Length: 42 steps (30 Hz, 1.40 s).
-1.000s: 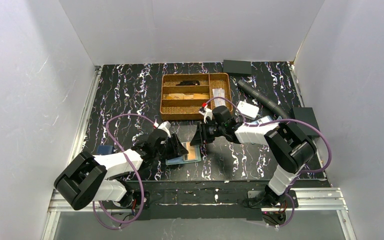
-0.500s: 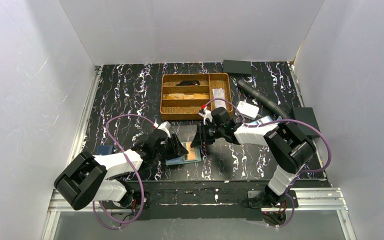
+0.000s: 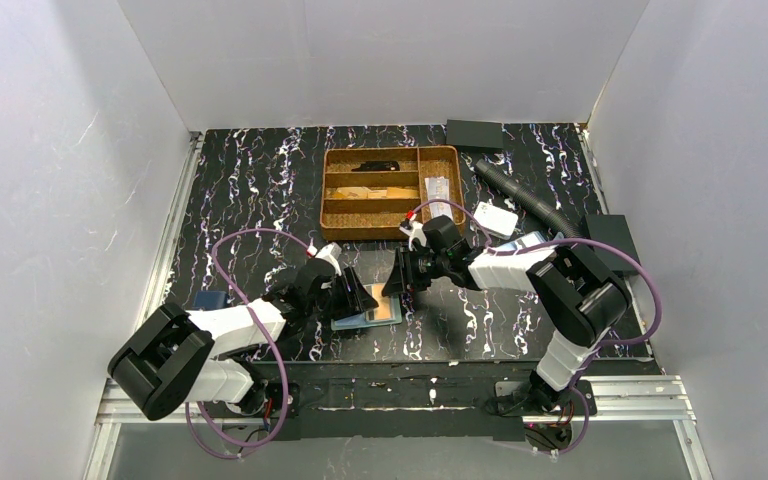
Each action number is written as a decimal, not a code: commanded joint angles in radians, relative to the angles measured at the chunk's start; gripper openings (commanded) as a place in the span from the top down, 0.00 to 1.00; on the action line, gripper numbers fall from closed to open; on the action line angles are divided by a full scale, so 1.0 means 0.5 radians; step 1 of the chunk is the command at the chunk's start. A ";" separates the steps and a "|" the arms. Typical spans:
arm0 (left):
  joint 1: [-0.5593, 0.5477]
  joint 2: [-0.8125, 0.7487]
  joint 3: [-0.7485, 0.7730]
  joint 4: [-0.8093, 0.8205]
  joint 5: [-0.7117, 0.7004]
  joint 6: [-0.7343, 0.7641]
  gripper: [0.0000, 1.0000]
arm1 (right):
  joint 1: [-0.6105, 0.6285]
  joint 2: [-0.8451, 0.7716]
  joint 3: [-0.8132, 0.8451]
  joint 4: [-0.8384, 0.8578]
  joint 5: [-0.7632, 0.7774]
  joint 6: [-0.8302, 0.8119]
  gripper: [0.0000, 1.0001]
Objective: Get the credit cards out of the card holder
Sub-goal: Remove the credit card from the card holder.
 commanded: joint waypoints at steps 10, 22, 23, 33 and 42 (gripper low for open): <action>-0.006 0.055 -0.046 0.038 0.006 0.001 0.54 | 0.019 0.119 -0.007 0.115 -0.072 0.118 0.70; -0.007 0.114 -0.088 0.076 -0.019 -0.041 0.55 | 0.019 0.217 0.037 0.060 -0.015 0.111 0.84; -0.007 0.115 -0.093 0.075 -0.027 -0.050 0.54 | 0.018 0.224 0.041 0.044 0.004 0.102 0.86; -0.004 0.096 -0.178 0.076 -0.132 -0.172 0.46 | 0.019 0.291 0.094 -0.075 0.121 0.015 0.95; 0.000 0.082 -0.258 0.074 -0.239 -0.322 0.50 | 0.019 0.277 0.111 -0.014 -0.145 -0.163 0.91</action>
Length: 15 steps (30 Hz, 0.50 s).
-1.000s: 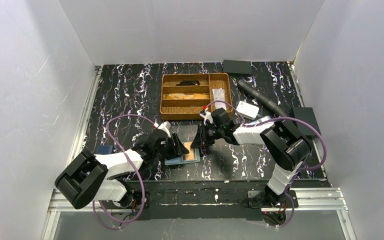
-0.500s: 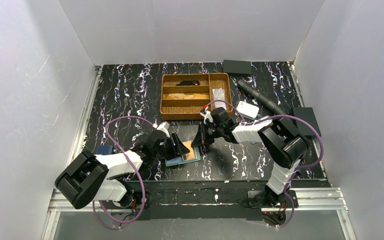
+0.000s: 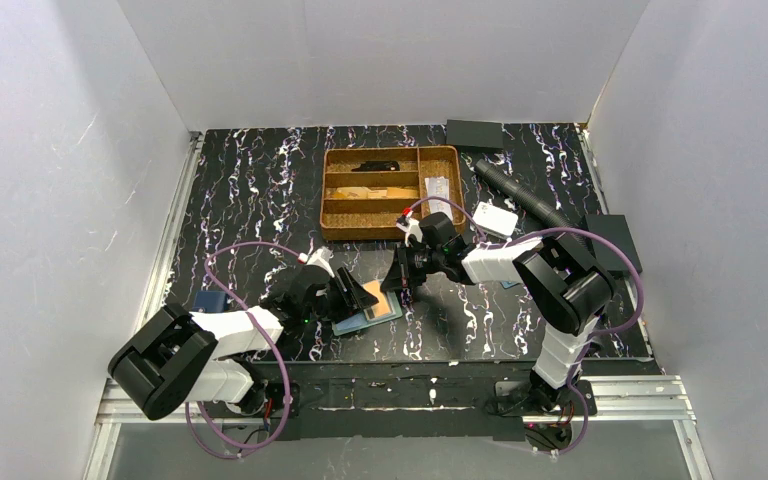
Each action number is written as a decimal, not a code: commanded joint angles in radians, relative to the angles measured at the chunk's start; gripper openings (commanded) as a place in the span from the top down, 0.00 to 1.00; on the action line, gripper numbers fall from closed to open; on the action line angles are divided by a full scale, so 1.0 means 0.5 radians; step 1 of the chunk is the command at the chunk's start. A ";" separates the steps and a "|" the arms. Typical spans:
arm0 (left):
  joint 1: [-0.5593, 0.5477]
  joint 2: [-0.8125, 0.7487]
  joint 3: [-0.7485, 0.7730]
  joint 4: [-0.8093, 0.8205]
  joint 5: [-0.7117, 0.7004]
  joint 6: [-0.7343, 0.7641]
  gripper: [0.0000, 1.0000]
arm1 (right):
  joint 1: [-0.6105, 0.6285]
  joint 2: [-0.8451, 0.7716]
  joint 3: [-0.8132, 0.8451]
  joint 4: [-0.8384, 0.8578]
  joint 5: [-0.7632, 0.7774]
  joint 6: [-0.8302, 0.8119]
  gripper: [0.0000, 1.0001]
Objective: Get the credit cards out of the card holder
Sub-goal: Remove the credit card from the card holder.
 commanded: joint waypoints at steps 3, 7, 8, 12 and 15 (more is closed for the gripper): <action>-0.003 0.131 -0.089 -0.230 -0.171 -0.072 0.51 | 0.048 0.093 0.027 -0.077 -0.223 -0.237 0.90; -0.003 0.149 -0.100 -0.232 -0.186 -0.125 0.51 | 0.049 0.107 0.080 -0.270 0.007 -0.318 0.93; -0.001 0.145 -0.106 -0.232 -0.186 -0.133 0.51 | 0.049 0.111 0.095 -0.326 0.098 -0.342 0.94; 0.001 0.120 -0.134 -0.234 -0.265 -0.200 0.51 | 0.049 0.163 0.152 -0.448 0.271 -0.379 0.98; 0.011 0.099 -0.147 -0.229 -0.263 -0.252 0.51 | 0.051 0.202 0.171 -0.414 0.087 -0.390 0.99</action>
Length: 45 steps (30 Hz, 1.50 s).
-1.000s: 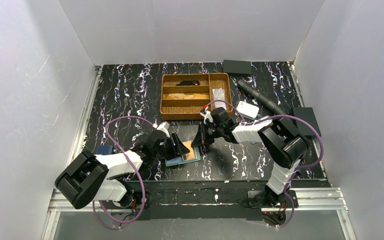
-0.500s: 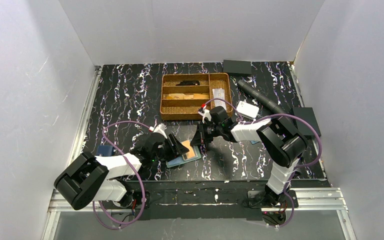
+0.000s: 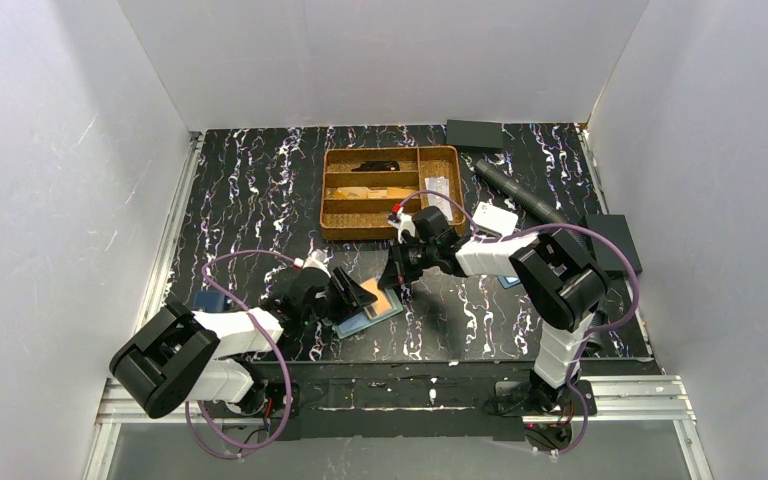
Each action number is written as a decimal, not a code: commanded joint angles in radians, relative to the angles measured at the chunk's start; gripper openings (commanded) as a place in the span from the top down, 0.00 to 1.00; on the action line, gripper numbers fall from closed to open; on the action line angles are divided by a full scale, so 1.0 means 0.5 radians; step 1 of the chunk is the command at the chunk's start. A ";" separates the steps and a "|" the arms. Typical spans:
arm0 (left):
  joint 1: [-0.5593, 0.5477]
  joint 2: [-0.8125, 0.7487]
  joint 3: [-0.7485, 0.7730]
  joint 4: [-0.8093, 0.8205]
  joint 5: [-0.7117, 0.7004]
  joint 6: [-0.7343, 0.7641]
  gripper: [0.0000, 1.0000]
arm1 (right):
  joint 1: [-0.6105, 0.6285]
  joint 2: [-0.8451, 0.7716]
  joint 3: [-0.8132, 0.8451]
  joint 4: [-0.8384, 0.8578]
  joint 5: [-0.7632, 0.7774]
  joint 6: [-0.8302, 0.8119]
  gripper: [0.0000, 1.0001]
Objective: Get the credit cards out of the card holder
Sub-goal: Remove the credit card from the card holder.
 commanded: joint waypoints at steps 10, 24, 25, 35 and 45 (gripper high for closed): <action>0.022 0.047 -0.142 -0.306 -0.223 -0.028 0.55 | -0.004 -0.017 -0.055 -0.037 -0.311 -0.318 0.82; 0.024 0.063 -0.143 -0.302 -0.216 0.026 0.57 | -0.127 -0.064 -0.121 0.161 -0.544 -0.204 0.74; 0.024 0.063 -0.144 -0.302 -0.213 0.031 0.57 | -0.125 -0.055 -0.120 0.172 -0.555 -0.189 0.74; 0.024 0.066 -0.138 -0.302 -0.201 0.055 0.55 | -0.085 0.050 -0.063 0.077 -0.461 -0.169 0.79; 0.030 0.220 -0.158 -0.291 -0.219 -0.015 0.51 | -0.025 0.228 0.119 -0.272 -0.239 -0.256 0.99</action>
